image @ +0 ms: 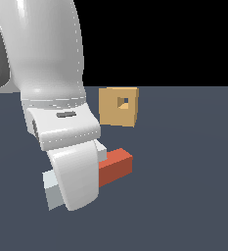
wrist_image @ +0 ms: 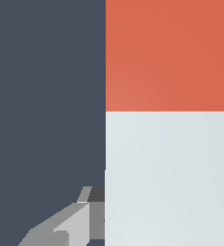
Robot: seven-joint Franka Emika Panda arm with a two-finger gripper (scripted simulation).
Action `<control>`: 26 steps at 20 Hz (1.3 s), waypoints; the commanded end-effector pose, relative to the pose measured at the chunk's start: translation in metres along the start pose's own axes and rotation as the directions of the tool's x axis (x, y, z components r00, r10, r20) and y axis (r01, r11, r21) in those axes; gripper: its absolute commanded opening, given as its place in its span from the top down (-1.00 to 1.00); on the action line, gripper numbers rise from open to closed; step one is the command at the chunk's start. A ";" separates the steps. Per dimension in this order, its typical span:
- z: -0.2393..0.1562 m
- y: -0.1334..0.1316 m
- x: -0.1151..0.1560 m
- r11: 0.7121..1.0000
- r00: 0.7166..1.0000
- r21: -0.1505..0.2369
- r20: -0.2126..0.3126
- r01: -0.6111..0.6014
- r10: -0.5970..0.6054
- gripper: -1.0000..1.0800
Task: Insert the peg into the horizontal hole in a box.
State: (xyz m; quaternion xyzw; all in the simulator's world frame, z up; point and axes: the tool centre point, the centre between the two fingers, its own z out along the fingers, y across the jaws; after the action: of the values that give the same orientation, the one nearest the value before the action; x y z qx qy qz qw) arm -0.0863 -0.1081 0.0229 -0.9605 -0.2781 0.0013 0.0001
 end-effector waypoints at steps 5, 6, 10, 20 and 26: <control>-0.012 -0.011 0.033 0.996 0.996 -0.003 -0.001 0.090 -0.090 1.00; -0.015 -0.014 0.041 0.994 0.994 -0.003 -0.001 0.113 -0.113 1.00; -0.030 -0.034 0.081 0.973 0.973 -0.004 0.000 0.230 -0.230 1.00; -0.075 -0.123 0.185 0.826 0.826 -0.004 0.001 0.564 -0.564 1.00; -0.089 -0.161 0.211 0.749 0.749 -0.003 -0.001 0.662 -0.662 1.00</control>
State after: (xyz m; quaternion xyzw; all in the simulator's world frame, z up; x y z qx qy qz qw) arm 0.0052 0.1327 0.1070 -0.8073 -0.5901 0.0013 0.0002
